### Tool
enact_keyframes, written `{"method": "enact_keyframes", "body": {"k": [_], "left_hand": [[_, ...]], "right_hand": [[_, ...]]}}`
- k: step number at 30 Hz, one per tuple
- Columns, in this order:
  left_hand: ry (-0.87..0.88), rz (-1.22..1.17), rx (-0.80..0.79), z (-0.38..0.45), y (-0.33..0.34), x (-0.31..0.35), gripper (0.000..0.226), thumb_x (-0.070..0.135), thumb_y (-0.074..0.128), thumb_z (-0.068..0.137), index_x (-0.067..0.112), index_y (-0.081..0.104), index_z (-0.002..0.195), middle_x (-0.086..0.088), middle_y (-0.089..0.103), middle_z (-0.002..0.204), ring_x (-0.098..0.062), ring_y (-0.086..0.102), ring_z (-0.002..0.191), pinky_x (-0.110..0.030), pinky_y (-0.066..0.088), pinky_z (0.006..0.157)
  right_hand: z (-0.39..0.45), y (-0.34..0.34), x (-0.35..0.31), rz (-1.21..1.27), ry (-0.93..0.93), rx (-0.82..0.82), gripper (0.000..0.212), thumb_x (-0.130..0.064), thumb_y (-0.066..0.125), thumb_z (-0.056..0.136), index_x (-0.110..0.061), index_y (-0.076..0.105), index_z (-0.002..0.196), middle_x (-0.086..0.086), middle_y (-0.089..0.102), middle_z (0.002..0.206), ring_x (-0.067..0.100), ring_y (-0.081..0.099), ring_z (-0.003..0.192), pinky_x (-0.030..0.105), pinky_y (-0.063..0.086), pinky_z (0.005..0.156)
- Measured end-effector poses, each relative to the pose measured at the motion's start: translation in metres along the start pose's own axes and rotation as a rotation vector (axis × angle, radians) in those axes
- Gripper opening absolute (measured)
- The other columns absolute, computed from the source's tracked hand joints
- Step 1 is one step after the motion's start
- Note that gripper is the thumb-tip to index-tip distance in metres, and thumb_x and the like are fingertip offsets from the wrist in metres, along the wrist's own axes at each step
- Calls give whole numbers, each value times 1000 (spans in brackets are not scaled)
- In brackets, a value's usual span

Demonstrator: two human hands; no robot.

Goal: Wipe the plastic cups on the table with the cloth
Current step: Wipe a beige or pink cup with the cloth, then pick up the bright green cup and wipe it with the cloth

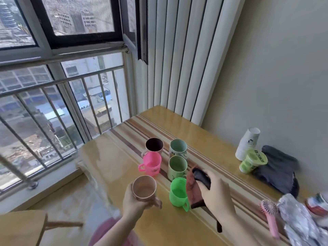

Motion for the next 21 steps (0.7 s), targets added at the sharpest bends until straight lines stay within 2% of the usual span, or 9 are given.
{"method": "enact_keyframes", "body": {"k": [3,6,9,12,14,16,18,20,21], "left_hand": [[-7,48,22,8,1,-15,101,15,101,23,32,57,112,-1,76,103,-19,74,95,-52,59,86],[-7,92,20,13,0,-33,98,23,99,20,35,55,107,-2,74,106,-25,70,101,-52,56,91],[-9,144,17,12,-3,-47,98,23,97,22,40,53,108,0,74,107,-25,69,104,-50,55,93],[-12,145,19,12,1,-49,96,26,95,22,40,53,107,0,74,105,-23,69,101,-39,54,85],[21,181,-12,12,9,-43,97,30,94,23,38,50,110,1,72,108,-24,67,103,-39,54,85],[45,269,-76,13,19,-40,110,32,94,25,32,45,122,-3,67,118,-29,64,114,-46,52,95],[-17,419,-170,13,25,-38,136,32,87,22,26,28,144,-11,54,138,-33,52,131,-48,46,107],[-92,632,-186,7,21,-28,150,36,74,23,20,9,158,-12,34,154,-33,34,144,-44,38,115],[-25,692,-167,2,21,-11,148,40,70,27,21,8,159,-7,30,154,-31,29,146,-43,34,117]], "right_hand": [[-1,12,19,32,75,-76,30,-16,78,76,-26,65,101,-8,73,91,16,69,88,16,45,64],[-5,9,27,46,67,-77,33,-20,80,75,-28,57,97,-10,70,88,14,67,86,18,47,66],[-8,0,28,58,52,-67,21,-27,69,88,-29,52,101,-11,67,91,14,62,86,22,42,70],[-5,-10,32,62,79,-52,7,-37,53,96,-35,50,101,-16,63,88,12,60,87,24,41,70],[-3,-16,33,71,103,-36,9,-40,46,98,-34,52,97,-17,63,82,14,61,84,24,42,66],[-3,-22,36,99,149,-36,17,-46,46,96,-30,54,96,-13,64,82,13,62,81,26,46,67],[-5,-27,39,98,189,-54,29,-52,60,87,-27,53,100,-10,65,87,11,62,82,23,46,64],[-5,-30,44,25,187,-69,42,-43,75,78,-25,50,108,-8,64,96,18,62,91,25,44,69],[-4,-32,45,-15,177,-71,42,-35,76,79,-22,52,112,-3,66,100,22,63,98,27,44,74]]}}
Point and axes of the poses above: each hand's wrist, its own z-axis towards the middle knuckle, its own y-axis out of the palm, x = y × z, the point moved 10 cm from there along z, towards the middle knuckle
